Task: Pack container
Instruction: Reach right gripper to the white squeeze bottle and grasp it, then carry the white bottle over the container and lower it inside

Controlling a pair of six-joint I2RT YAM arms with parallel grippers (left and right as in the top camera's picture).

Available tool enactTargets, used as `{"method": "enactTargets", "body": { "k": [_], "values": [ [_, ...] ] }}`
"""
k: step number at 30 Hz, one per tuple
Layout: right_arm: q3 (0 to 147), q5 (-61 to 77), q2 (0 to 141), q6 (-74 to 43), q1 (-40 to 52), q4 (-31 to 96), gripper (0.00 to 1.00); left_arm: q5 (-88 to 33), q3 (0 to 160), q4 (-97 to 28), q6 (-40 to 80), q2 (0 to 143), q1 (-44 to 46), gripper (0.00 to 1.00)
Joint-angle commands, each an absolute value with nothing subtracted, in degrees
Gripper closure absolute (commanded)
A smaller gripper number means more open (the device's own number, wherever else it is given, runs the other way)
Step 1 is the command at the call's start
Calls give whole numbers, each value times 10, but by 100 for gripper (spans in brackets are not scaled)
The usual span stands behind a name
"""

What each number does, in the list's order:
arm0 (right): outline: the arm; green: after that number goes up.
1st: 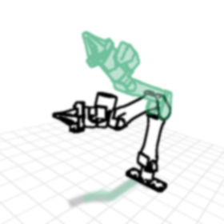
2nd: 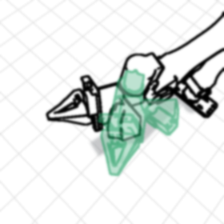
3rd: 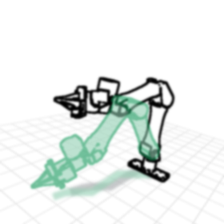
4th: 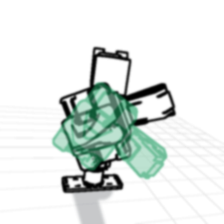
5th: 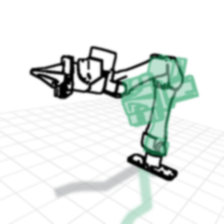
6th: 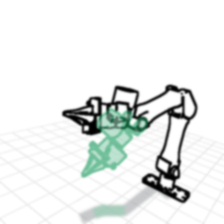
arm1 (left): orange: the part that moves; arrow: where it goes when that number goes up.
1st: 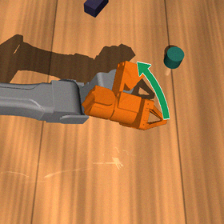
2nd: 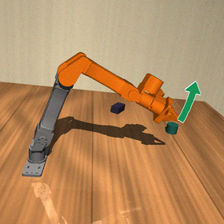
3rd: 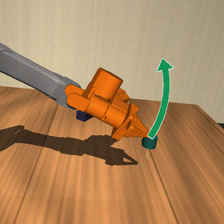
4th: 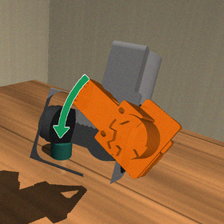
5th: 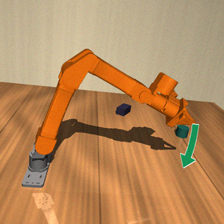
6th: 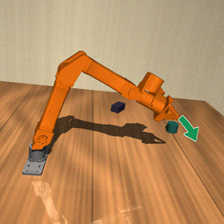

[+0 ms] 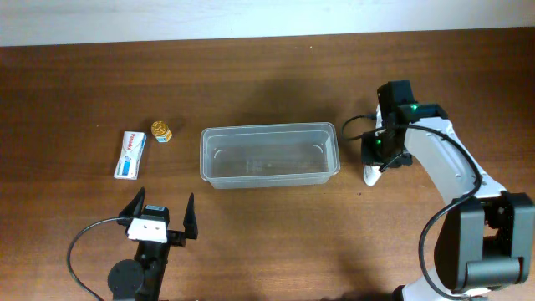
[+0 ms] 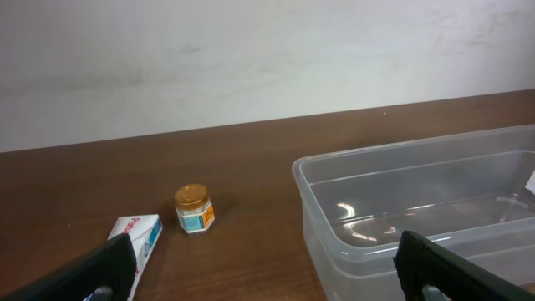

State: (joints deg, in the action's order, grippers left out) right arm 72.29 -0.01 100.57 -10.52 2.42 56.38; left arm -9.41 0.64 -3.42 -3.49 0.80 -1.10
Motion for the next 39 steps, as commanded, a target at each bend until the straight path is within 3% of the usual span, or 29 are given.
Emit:
{"method": "enactTargets", "body": {
  "k": [1, 9, 16, 27, 39],
  "values": [
    [773, -5, 999, -106, 26, 601, 95, -92, 5, -37, -42, 3, -13, 1],
    [961, -5, 972, -105, 38, 741, 95, -92, 5, -37, -42, 3, -13, 1],
    [1071, -5, 955, -112, 116, 782, 94, -92, 5, -37, -42, 3, -13, 1],
    [1067, -55, 970, -191, 254, 762, 91, -92, 5, -37, -42, 3, -13, 1],
    [996, -82, 1004, -276, 277, 696, 88, -92, 5, -37, -42, 3, -13, 1]
  ]
}}
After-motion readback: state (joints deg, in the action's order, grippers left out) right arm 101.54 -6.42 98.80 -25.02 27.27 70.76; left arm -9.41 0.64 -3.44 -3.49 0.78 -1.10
